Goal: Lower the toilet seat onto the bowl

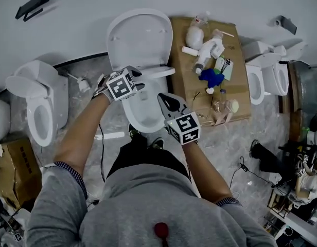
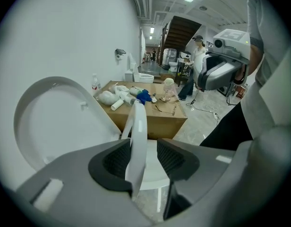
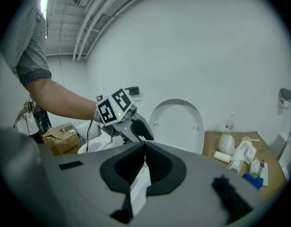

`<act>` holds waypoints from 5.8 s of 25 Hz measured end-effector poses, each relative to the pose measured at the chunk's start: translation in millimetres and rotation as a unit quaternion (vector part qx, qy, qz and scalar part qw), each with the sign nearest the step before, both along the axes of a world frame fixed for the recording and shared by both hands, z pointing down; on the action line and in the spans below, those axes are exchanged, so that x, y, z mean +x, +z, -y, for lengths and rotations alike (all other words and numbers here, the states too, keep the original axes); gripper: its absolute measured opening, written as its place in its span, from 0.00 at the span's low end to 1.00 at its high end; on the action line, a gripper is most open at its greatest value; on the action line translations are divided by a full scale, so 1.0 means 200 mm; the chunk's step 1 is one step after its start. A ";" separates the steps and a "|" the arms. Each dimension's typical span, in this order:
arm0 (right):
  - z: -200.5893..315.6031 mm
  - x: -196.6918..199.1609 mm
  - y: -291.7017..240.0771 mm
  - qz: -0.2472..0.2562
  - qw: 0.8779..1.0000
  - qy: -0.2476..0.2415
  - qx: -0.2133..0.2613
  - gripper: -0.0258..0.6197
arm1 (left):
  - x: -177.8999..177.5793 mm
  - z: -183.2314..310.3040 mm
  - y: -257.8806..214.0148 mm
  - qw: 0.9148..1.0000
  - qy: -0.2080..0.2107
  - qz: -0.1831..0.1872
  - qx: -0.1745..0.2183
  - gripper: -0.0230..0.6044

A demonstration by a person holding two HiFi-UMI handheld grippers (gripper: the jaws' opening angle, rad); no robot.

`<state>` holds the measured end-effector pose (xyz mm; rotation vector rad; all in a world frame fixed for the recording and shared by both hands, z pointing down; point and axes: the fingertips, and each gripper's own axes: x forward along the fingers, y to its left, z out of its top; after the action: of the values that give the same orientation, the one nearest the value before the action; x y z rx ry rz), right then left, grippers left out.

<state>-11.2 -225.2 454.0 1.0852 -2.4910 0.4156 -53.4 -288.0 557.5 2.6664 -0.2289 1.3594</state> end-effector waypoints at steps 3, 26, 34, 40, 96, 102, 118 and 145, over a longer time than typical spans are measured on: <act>-0.05 0.02 0.03 0.002 1.000 -0.011 -0.004 0.06 | 0.02 -0.09 0.02 1.000 -0.005 0.006 -0.005 0.33; -0.42 0.22 0.28 0.002 0.999 -0.037 -0.039 0.06 | 0.12 -0.54 0.26 0.998 -0.045 0.030 -0.040 0.35; -0.51 0.23 0.40 0.002 0.998 -0.043 -0.051 0.06 | 0.15 -0.70 0.38 0.997 -0.052 0.027 -0.056 0.35; -0.57 0.23 0.49 0.005 0.998 -0.040 -0.048 0.06 | 0.17 -0.81 0.47 0.997 -0.056 0.025 -0.054 0.35; -0.95 0.23 1.58 -0.005 0.995 0.062 -0.084 0.06 | 0.27 -1.44 1.48 0.992 -0.038 0.006 -0.122 0.33; -0.96 0.24 1.69 -0.002 0.993 0.067 -0.094 0.06 | 0.28 -1.46 1.61 0.989 -0.043 0.009 -0.141 0.33; -0.94 0.24 1.83 0.001 0.991 0.066 -0.113 0.06 | 0.29 -1.50 1.88 0.984 -0.033 0.043 -0.171 0.33; -0.98 0.22 1.85 -0.007 0.991 0.055 -0.120 0.06 | 0.27 -1.50 1.94 0.980 -0.059 0.033 -0.188 0.36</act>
<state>32.5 -30.0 824.7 1.1240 -2.3025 0.7169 1.5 12.0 944.7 2.2646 -0.1189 1.3075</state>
